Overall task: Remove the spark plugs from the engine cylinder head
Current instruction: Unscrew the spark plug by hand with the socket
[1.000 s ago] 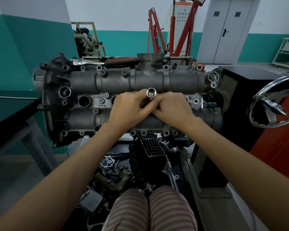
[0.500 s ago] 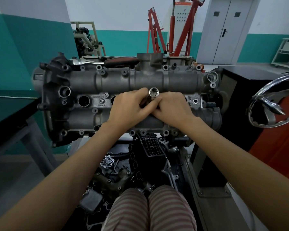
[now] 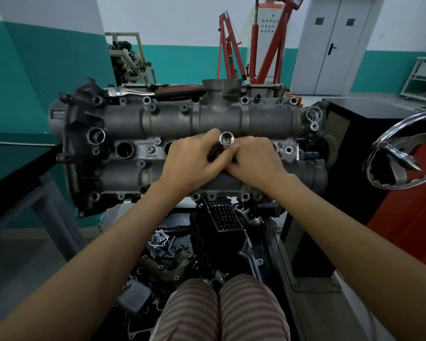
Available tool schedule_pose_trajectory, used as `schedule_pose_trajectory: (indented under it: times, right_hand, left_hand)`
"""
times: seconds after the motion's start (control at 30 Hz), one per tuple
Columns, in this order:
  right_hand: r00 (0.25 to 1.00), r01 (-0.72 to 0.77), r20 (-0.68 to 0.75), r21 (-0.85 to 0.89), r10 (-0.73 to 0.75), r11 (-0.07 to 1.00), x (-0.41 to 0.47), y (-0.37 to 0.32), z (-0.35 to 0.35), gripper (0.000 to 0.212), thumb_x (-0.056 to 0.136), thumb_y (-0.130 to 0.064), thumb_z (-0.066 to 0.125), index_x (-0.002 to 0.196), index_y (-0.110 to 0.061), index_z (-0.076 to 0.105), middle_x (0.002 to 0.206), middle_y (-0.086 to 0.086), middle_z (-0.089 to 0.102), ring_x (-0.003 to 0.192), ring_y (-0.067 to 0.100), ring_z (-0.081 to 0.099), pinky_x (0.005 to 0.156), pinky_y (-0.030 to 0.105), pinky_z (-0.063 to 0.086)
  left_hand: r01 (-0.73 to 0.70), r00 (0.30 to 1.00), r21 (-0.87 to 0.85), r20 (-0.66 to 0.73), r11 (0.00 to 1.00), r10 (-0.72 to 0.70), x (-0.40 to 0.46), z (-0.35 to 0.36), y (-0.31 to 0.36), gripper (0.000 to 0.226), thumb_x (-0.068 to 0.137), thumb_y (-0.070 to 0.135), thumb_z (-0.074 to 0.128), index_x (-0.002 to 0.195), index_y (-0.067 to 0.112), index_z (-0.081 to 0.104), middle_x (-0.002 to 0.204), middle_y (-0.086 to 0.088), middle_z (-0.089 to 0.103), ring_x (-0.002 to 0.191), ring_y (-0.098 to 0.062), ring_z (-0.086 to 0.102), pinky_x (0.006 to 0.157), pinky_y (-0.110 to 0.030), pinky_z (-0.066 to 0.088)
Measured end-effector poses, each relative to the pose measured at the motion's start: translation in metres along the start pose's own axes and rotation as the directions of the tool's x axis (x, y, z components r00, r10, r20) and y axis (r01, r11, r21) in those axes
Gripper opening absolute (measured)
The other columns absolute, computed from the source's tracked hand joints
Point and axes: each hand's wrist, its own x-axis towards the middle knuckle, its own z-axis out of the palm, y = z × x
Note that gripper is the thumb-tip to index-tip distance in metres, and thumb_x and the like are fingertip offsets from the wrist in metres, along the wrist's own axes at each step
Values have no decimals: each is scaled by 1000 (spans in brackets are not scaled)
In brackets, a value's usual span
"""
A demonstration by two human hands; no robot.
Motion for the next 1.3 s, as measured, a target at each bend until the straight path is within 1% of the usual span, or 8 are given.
schedule_pose_trajectory:
  times: [0.17,0.33,0.63,0.83,0.97,1.07,1.17,1.3]
  right_hand:
    - [999,-8,-42,72,11,997,-1,-4,-4,36,83,-37,50,97,-4,51,76,8,65,66,30,61,51,29,30]
    - [999,-43,9,5,43,999,-1,-1,-4,41,85,-48,48,75,-12,64,67,10,64,67,29,61,54,28,27]
    - [1000,0,-30,39,1,999,-1,-3,-3,38,82,-41,41,100,-10,54,85,2,66,74,25,62,54,30,36]
    - [1000,-19,-19,28,20,999,-1,0,-2,49,82,-52,39,71,-11,63,64,8,64,64,28,60,54,27,27]
    - [1000,-1,2,25,1,1000,-1,-1,-1,34,83,-41,37,67,-14,48,68,10,65,64,31,59,53,28,24]
    - [1000,-3,-5,43,4,999,-1,-1,-2,29,82,-37,40,84,-9,49,77,5,64,69,28,60,53,28,28]
    - [999,-9,-35,39,11,999,0,-1,0,41,82,-42,39,103,-9,54,77,4,65,69,26,62,52,29,31]
    - [1000,-19,-8,2,19,1000,0,1,1,39,86,-45,43,89,-12,65,74,9,67,73,30,62,55,29,31]
  left_hand:
    - [-24,1000,-30,-3,999,24,-1,-1,2,20,85,36,41,73,20,36,59,13,38,47,-18,44,46,-24,28]
    - [19,999,-19,-28,1000,-19,-1,1,-3,47,87,40,55,52,32,23,39,-2,41,39,-21,42,46,-22,17]
    - [-20,1000,-36,-24,999,19,-1,2,1,19,85,34,45,75,24,32,59,15,34,48,-11,38,45,-22,26]
    - [11,998,1,-61,1000,-11,-1,1,-3,45,85,43,53,50,19,39,40,5,34,38,-22,43,48,-21,21]
    - [9,1000,-31,-16,999,-10,0,0,0,39,85,44,45,66,10,48,53,10,41,46,-16,43,44,-25,29]
    - [-29,1000,-27,-11,999,29,-1,1,0,30,84,37,43,72,10,48,60,6,49,49,-16,46,43,-24,33]
    - [-24,999,-23,-39,999,23,-1,1,-1,30,85,33,47,61,29,29,49,16,28,43,-10,34,43,-15,18]
    - [-19,998,-28,-68,999,17,-1,1,-3,47,86,40,50,52,34,18,41,12,26,38,-10,29,44,-18,14]
